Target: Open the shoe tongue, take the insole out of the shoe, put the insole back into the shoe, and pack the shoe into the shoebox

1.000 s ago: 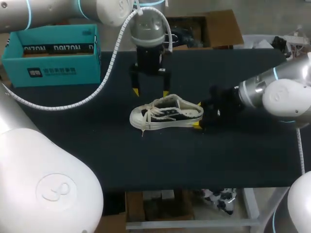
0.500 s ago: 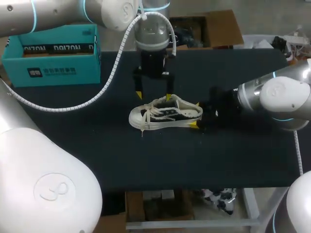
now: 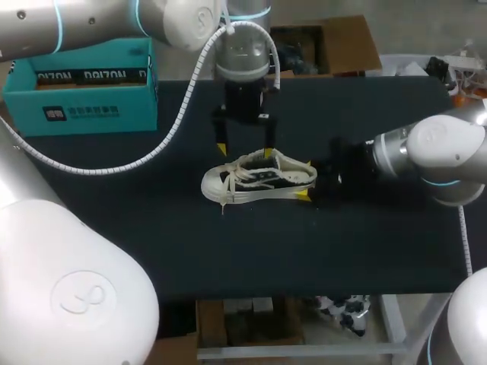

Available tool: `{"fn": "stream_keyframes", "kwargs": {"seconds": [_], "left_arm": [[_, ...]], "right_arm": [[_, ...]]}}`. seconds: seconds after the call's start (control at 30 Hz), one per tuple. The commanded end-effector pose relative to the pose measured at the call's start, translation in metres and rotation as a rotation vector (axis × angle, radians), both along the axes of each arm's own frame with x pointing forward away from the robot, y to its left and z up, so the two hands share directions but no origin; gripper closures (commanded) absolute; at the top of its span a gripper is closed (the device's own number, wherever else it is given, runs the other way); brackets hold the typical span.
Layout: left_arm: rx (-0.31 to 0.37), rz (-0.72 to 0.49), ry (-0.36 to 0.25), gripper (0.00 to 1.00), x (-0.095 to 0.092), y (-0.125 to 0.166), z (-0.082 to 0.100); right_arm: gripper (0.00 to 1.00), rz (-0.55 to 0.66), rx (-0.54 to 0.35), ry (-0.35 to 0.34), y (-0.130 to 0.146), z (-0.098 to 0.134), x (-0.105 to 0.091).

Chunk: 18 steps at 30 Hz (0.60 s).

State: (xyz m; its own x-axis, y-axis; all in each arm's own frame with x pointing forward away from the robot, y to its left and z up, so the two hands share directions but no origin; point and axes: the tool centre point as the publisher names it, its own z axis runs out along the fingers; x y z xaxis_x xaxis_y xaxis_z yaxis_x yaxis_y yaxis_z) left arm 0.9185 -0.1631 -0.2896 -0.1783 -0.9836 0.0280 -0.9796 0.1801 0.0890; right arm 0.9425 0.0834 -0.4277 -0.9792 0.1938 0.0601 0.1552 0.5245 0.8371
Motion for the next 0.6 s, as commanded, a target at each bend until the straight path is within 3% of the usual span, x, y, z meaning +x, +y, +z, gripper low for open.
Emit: {"fn": "stream_keyframes", "kwargs": {"seconds": [0.03,0.2,0.3,0.47,0.6], "left_arm": [[0.038,-0.001,-0.017,0.00,-0.004,-0.015,0.005],[0.093,0.014,-0.016,0.01,0.001,-0.033,0.000],[0.139,0.039,0.008,0.11,0.006,-0.042,-0.008],[0.214,0.069,0.034,0.17,0.014,-0.056,-0.023],[0.231,0.075,0.053,0.22,0.016,-0.060,-0.030]], "right_arm": [[1.00,0.009,0.011,0.002,0.001,-0.008,0.005],[1.00,0.009,0.011,0.002,0.001,-0.008,0.005],[1.00,0.009,0.011,0.002,0.001,-0.008,0.005],[1.00,0.009,0.011,0.002,0.001,-0.008,0.005],[1.00,0.009,0.011,0.002,0.001,-0.008,0.005]]}}
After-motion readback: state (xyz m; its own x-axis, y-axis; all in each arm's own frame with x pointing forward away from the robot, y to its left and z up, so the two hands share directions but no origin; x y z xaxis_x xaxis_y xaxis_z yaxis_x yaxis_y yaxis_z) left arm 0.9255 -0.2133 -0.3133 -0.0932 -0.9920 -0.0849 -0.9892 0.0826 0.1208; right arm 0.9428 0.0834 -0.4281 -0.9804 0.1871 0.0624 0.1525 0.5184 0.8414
